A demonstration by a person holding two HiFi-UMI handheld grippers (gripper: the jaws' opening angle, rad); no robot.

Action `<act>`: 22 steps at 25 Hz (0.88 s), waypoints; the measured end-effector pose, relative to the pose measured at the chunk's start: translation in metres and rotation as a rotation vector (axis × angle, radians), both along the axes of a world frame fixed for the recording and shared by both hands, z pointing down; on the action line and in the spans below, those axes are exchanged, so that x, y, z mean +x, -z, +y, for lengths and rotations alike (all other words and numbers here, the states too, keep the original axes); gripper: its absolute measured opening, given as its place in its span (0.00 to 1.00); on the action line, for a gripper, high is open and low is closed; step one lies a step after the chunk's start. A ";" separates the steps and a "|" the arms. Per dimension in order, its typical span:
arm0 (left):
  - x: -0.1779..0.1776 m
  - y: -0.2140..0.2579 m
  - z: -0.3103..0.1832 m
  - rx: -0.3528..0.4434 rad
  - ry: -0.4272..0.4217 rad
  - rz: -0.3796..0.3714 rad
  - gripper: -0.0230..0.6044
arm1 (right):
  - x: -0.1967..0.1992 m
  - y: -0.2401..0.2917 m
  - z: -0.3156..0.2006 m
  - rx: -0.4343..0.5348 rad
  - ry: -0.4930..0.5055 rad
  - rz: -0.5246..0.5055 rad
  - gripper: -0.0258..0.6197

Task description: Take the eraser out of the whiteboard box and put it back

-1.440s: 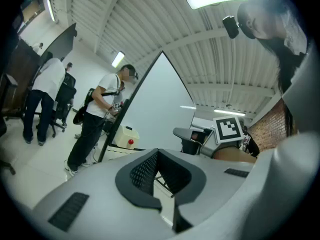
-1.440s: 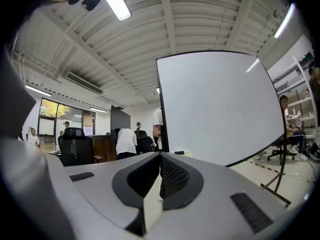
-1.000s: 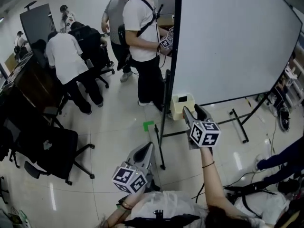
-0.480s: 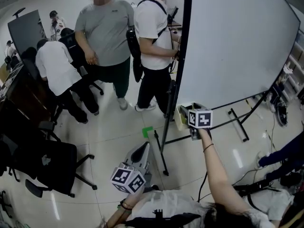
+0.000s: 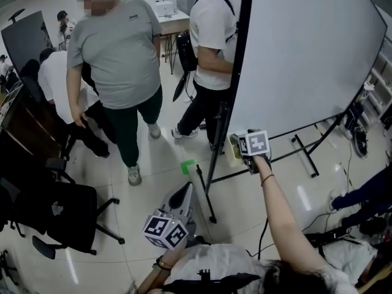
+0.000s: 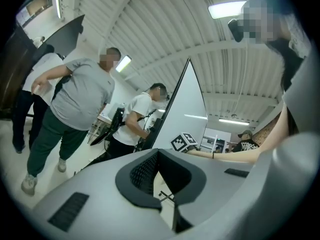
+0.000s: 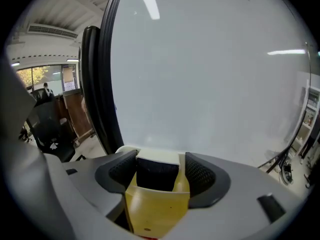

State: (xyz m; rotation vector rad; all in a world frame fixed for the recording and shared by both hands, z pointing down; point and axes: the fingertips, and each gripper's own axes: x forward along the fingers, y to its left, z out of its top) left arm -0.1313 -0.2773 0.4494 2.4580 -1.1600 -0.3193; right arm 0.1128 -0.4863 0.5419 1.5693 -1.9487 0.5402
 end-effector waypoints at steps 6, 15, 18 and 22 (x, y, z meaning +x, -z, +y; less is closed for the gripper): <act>-0.003 -0.003 0.003 -0.013 -0.006 0.008 0.01 | 0.003 0.005 0.002 0.032 -0.034 0.004 0.47; 0.004 -0.006 0.010 -0.021 -0.017 0.004 0.01 | -0.004 0.095 0.027 0.304 -0.013 -0.078 0.47; 0.019 -0.005 0.015 -0.019 -0.041 0.001 0.01 | 0.001 0.129 0.053 0.387 -0.007 -0.094 0.47; 0.047 -0.006 0.033 -0.021 -0.074 -0.008 0.01 | 0.012 0.159 0.101 0.452 0.025 -0.078 0.47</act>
